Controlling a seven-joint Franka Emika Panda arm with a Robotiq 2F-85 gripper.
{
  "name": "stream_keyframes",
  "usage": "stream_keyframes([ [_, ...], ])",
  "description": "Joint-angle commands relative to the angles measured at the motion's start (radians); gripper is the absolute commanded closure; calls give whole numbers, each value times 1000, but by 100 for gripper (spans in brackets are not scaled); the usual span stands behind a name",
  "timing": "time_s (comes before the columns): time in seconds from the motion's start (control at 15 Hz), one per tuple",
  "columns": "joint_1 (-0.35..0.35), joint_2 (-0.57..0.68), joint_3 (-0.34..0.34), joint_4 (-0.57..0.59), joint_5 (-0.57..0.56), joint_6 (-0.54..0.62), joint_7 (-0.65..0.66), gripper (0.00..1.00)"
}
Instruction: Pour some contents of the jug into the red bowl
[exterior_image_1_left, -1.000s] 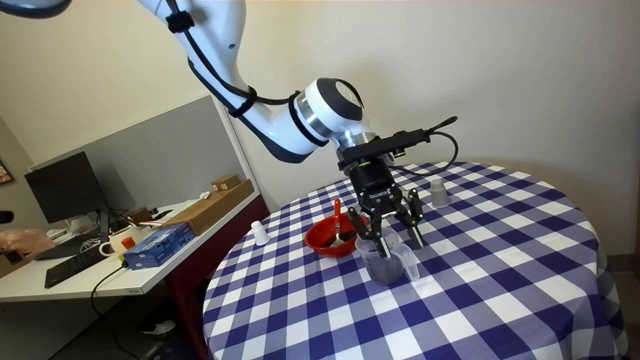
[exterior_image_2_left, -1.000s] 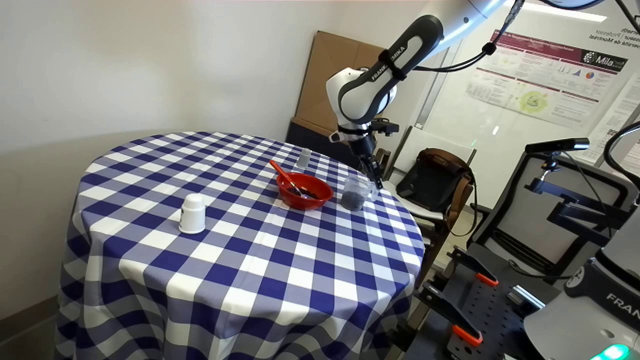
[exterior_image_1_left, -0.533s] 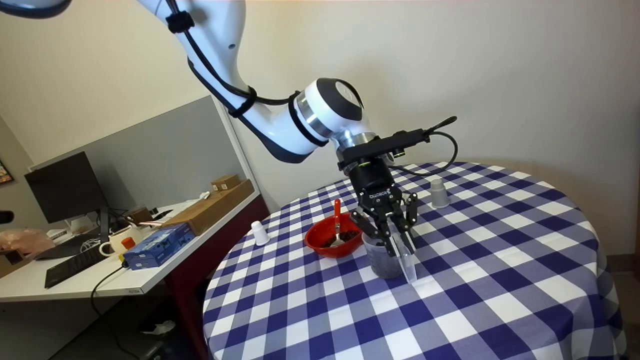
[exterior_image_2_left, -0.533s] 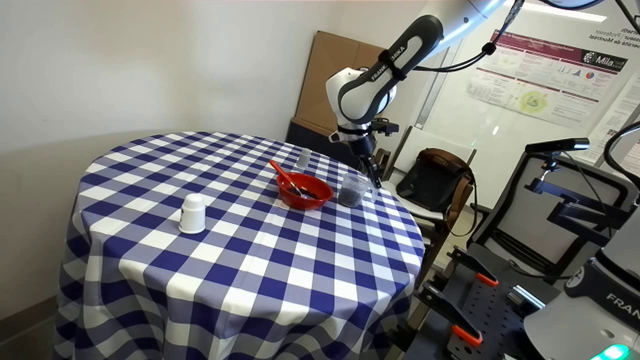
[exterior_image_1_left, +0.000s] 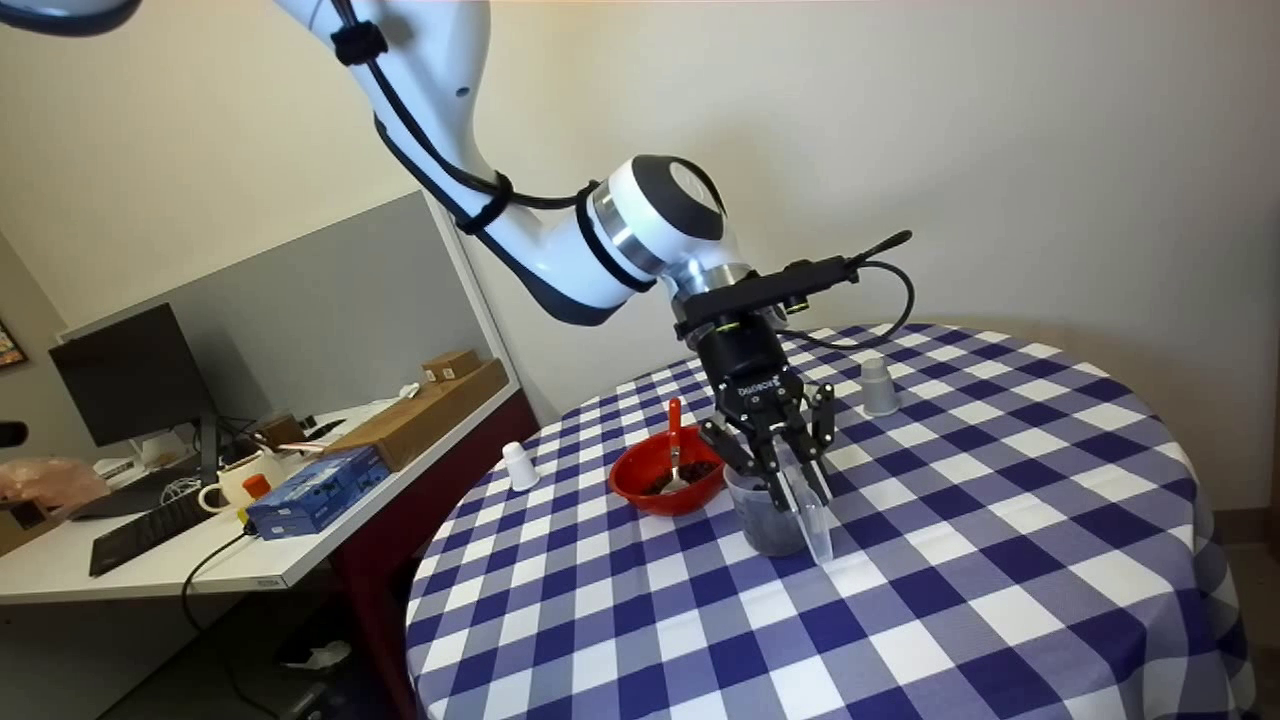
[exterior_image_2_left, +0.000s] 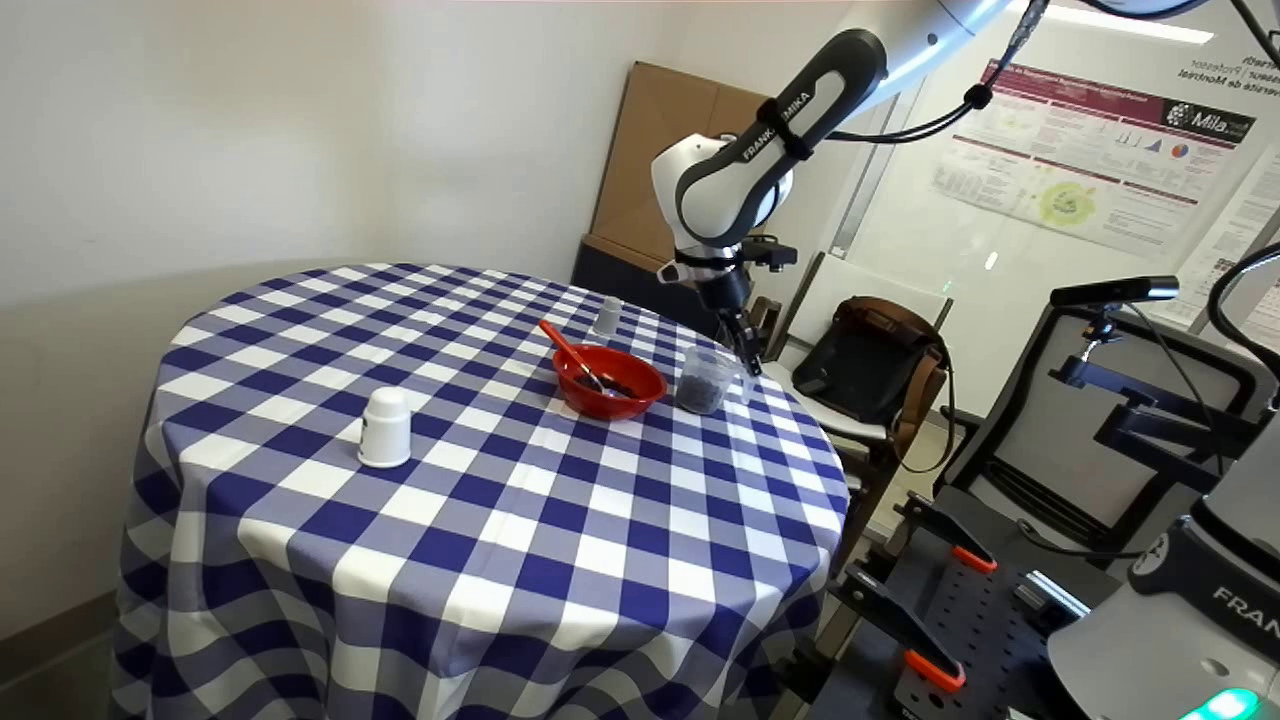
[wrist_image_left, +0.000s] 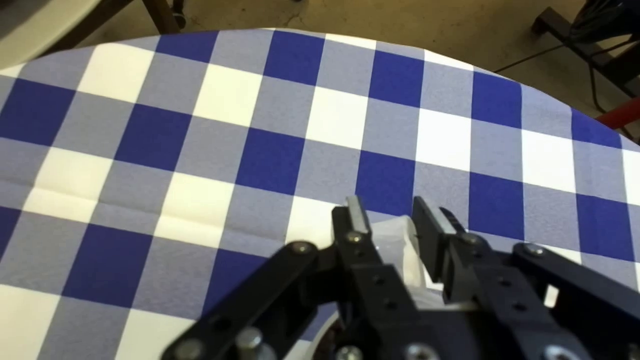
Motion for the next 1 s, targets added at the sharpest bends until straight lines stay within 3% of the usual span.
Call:
stream_keyframes([
  [0.0, 1, -23, 9, -12, -21, 8, 21, 87],
  [0.33, 15, -43, 13, -14, -27, 11, 32, 85],
  [0.4, 16, -45, 13, -14, -27, 10, 33, 53],
  [0.87, 24, -42, 14, -11, -32, 7, 36, 7],
  [0.93, 25, -42, 14, -10, -32, 6, 36, 5],
])
